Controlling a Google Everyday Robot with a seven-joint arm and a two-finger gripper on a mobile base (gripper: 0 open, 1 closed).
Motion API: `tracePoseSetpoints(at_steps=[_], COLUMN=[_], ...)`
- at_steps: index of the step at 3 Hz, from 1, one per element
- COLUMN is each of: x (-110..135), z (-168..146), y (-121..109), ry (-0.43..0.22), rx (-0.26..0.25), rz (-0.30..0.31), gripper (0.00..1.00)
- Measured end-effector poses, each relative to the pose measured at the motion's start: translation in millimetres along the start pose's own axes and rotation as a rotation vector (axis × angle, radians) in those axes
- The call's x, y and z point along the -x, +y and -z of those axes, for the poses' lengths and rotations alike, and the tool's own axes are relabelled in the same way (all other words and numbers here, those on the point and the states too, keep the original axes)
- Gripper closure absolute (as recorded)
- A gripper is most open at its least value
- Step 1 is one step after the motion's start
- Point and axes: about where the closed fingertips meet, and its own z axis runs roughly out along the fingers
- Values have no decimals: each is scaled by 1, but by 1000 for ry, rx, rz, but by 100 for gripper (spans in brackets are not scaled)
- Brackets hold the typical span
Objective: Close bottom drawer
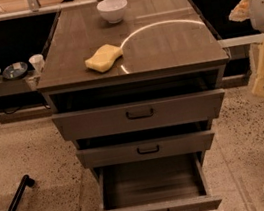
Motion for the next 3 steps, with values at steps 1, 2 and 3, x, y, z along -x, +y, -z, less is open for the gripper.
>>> tracePoseSetpoints(at_steps=[1,2,3], x=[-1,-12,-18], z=[1,-27,-57], y=[2,16,39], ry=[2,29,26], rx=[-27,-75,-98], rz=[11,44,127], gripper=[0,0,0])
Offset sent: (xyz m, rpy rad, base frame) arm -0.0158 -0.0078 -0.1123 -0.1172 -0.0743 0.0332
